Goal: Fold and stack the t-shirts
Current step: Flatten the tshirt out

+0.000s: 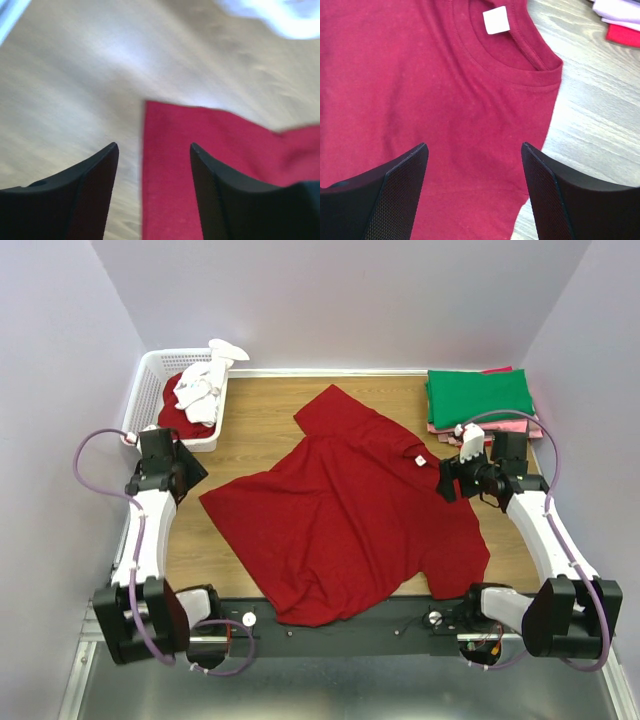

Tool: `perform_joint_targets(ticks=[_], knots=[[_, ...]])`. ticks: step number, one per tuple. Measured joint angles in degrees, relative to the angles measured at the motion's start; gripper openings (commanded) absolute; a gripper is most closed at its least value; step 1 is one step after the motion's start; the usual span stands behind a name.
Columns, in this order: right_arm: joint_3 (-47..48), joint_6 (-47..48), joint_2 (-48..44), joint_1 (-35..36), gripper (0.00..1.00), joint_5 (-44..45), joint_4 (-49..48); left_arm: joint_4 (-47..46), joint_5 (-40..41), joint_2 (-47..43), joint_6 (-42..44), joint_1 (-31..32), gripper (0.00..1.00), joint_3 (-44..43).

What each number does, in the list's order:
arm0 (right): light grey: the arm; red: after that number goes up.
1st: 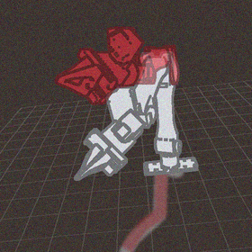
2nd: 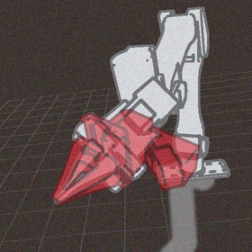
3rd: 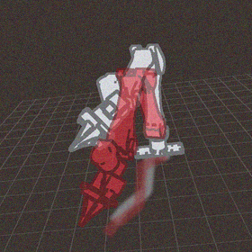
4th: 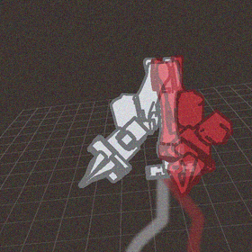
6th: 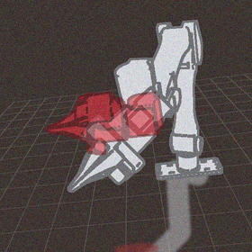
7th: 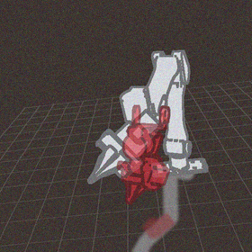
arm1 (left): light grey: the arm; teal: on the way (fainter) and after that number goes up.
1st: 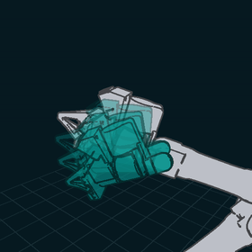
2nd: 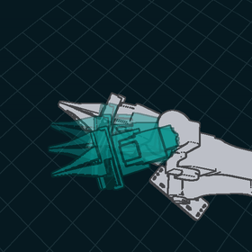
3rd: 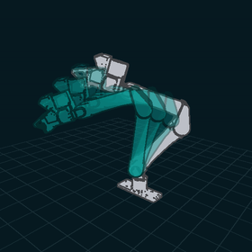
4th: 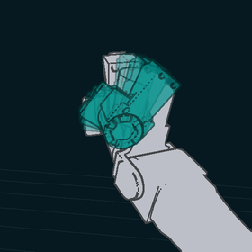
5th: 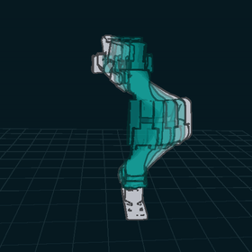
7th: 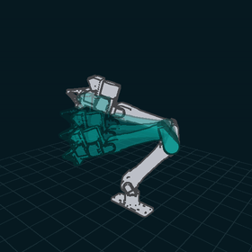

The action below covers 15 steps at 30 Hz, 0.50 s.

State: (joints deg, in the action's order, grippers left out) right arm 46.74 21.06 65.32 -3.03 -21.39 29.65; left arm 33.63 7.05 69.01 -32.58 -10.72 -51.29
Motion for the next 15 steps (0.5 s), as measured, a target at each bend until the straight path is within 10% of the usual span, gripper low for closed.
perform_joint_targets(ticks=[15], knots=[[0.1,3.6,13.1,-3.1,0.78,5.0,1.9,-16.6,-27.7,-22.8,10.4,0.3,0.73,11.0]])
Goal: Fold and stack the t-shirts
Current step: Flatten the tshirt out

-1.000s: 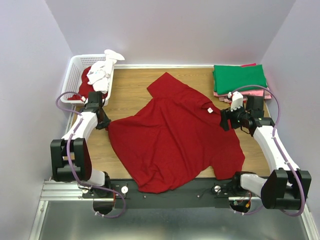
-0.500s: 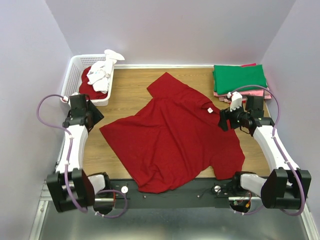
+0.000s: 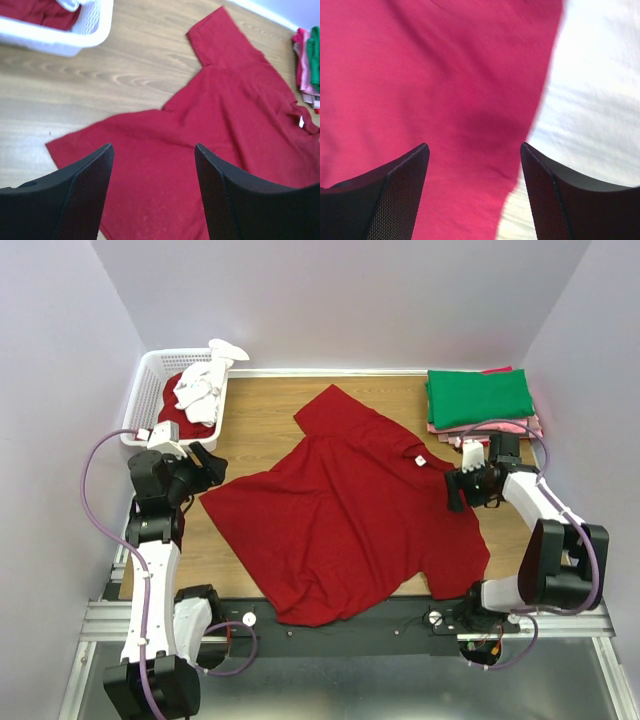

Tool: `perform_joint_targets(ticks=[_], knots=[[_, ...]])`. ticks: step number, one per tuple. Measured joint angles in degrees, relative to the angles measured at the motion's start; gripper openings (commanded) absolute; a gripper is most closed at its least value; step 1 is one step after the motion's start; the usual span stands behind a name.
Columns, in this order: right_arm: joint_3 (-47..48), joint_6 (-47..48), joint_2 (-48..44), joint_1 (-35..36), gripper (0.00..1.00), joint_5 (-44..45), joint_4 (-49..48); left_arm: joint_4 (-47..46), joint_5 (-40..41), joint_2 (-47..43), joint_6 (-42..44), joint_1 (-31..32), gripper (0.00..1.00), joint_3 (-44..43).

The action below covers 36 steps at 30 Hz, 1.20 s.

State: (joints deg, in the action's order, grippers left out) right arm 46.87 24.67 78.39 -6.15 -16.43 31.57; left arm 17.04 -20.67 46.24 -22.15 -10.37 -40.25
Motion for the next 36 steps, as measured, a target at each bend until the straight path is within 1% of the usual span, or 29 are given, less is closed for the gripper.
perform_joint_targets(ticks=[4,8,11,12,14,16,18,24,30,32,33,36], knots=[[0.0,1.0,4.5,-2.8,0.75,2.6,1.2,-3.0,-0.9,-1.2,0.2,0.7,0.73,1.2],[1.2,0.9,8.6,-2.9,0.64,3.5,1.9,-4.3,-1.1,-1.0,0.2,1.7,0.73,2.1],[2.4,1.2,10.7,-2.9,0.49,4.1,2.1,-4.9,-1.1,-1.1,0.2,2.2,0.73,2.3],[2.7,1.4,11.0,-2.9,0.35,4.4,2.2,-5.2,-1.1,-1.3,0.2,2.3,0.73,2.3],[2.9,2.2,11.3,-2.9,0.17,5.0,2.3,-5.4,-1.1,-1.6,0.2,2.5,0.73,2.3],[2.8,3.6,11.3,-2.9,0.09,5.4,3.1,-5.6,-1.1,-2.2,0.2,2.7,0.73,2.3],[2.8,4.8,11.1,-2.8,0.05,5.9,4.2,-6.1,-1.1,-2.7,0.1,2.9,0.73,2.3],[0.1,12.2,7.0,-2.9,0.04,10.6,9.6,-6.7,-1.1,-3.5,0.1,3.3,0.73,2.5],[-5.0,26.1,-6.2,-2.9,0.06,17.5,20.8,-7.0,-1.1,-4.2,0.1,3.4,0.73,2.6],[-5.7,29.2,-9.4,-3.1,0.09,18.9,24.0,-7.1,-1.1,-4.2,0.1,3.5,0.73,2.6],[-5.7,30.5,-10.5,-3.3,0.22,19.3,25.4,-7.1,-1.2,-4.2,0.1,3.6,0.73,2.6],[-4.6,33.4,-11.1,-3.5,0.57,19.7,28.5,-7.1,-1.3,-4.2,0.1,3.8,0.73,2.6]])
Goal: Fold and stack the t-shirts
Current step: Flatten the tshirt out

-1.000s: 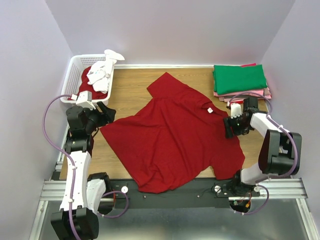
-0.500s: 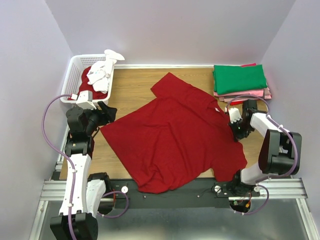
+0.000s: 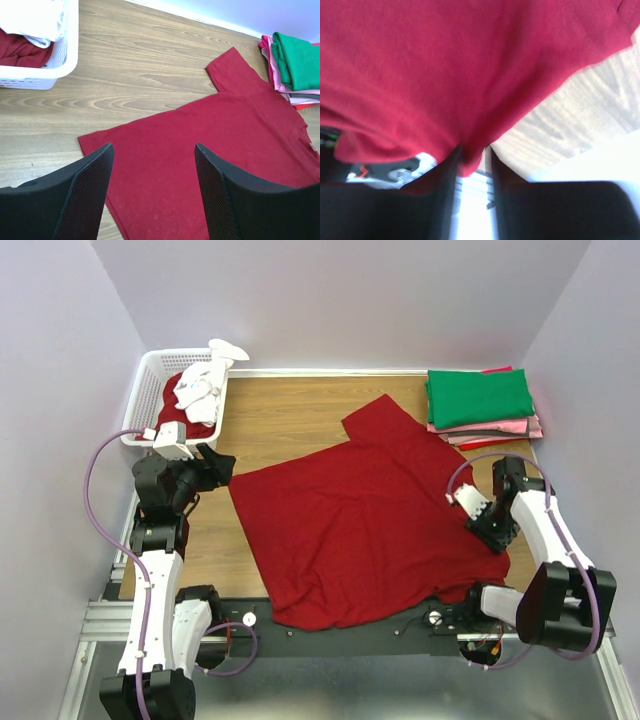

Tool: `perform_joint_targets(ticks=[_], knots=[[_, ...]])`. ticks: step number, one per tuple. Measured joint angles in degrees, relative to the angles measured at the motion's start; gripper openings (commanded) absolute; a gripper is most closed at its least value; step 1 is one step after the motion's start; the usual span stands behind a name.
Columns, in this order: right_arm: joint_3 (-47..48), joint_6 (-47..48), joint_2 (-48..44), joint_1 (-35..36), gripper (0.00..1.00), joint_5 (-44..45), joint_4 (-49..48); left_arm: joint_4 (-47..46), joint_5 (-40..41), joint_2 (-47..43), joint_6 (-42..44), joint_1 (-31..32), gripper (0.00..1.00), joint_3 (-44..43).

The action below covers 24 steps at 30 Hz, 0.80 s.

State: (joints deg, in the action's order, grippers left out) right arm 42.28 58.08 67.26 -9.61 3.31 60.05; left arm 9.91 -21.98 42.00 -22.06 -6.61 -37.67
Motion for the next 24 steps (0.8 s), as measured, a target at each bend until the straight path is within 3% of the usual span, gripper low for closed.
perform_joint_targets(ticks=[1,3,8,13,15,19,22,24], knots=[[0.6,0.4,0.3,0.0,0.73,0.0,0.6,0.0,-0.1,0.0,0.0,0.0,0.73,0.0],[4.7,0.3,2.5,0.0,0.83,-1.8,3.0,0.0,-0.2,0.0,0.0,0.0,0.73,0.0],[21.1,-2.6,12.2,0.0,0.83,-13.9,4.9,0.0,-0.2,0.1,0.0,0.0,0.73,0.0],[42.9,-10.4,31.6,4.7,0.83,-29.6,3.6,0.0,-0.2,0.9,0.0,0.0,0.73,0.0],[50.9,-15.1,40.8,9.3,0.77,-33.0,0.9,0.0,-0.1,1.5,0.0,0.0,0.73,0.0],[68.3,-26.7,56.0,14.5,0.68,-35.1,-4.7,0.0,-0.1,2.1,0.0,0.0,0.73,0.0],[90.4,-37.0,70.8,15.5,0.68,-35.1,-8.7,0.0,-0.1,1.9,0.0,0.0,0.73,0.0],[98.2,-41.8,76.8,15.2,0.67,-34.8,-12.7,0.0,-0.1,1.6,0.0,0.0,0.73,0.0]])
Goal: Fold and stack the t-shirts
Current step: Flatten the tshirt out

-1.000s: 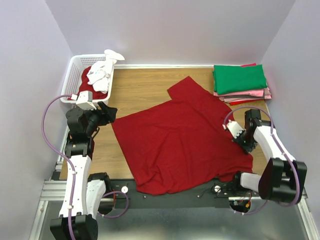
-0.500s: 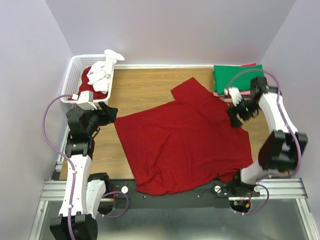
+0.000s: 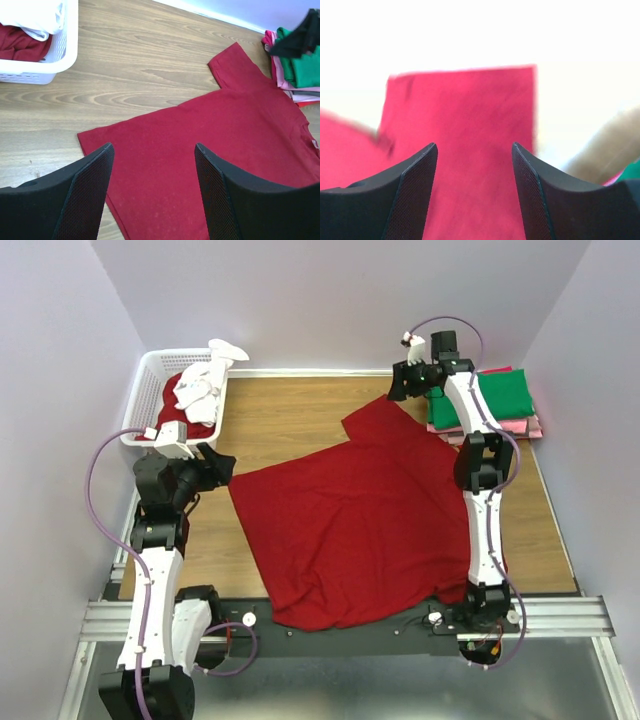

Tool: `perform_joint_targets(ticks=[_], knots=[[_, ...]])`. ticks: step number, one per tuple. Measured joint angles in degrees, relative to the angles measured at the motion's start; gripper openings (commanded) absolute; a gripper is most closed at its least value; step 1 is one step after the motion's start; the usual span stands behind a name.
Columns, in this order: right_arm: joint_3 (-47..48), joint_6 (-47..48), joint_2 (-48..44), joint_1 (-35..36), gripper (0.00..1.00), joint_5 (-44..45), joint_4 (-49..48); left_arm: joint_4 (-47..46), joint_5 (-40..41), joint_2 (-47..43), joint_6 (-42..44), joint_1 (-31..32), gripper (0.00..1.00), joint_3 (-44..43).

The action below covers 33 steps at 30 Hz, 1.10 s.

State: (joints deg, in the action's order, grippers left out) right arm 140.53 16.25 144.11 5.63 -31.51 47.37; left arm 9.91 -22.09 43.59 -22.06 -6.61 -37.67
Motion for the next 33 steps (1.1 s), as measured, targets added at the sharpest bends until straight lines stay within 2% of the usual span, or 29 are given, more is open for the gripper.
perform_joint_targets(ticks=[1,5,12,21,25,33], knots=[[2.7,-2.9,2.8,-0.3,0.66,0.4,-2.9,0.0,0.0,-0.3,0.0,0.0,0.73,0.0],[3.4,-10.0,7.2,-1.0,0.62,1.0,-10.1,0.0,0.0,-0.6,0.0,0.0,0.73,0.0],[7.0,-19.8,15.4,-1.2,0.61,0.4,-20.4,0.0,0.0,0.3,0.0,0.0,0.73,0.0],[8.2,-22.0,17.2,-1.2,0.57,0.5,-24.5,0.0,0.0,1.0,0.0,0.0,0.73,0.0],[8.6,-22.6,17.9,-1.2,0.4,0.2,-25.5,0.0,0.0,1.3,0.0,0.0,0.73,0.0],[8.0,-22.6,18.0,-1.1,0.38,-1.2,-26.0,0.0,0.0,1.3,0.0,0.0,0.73,0.0]])
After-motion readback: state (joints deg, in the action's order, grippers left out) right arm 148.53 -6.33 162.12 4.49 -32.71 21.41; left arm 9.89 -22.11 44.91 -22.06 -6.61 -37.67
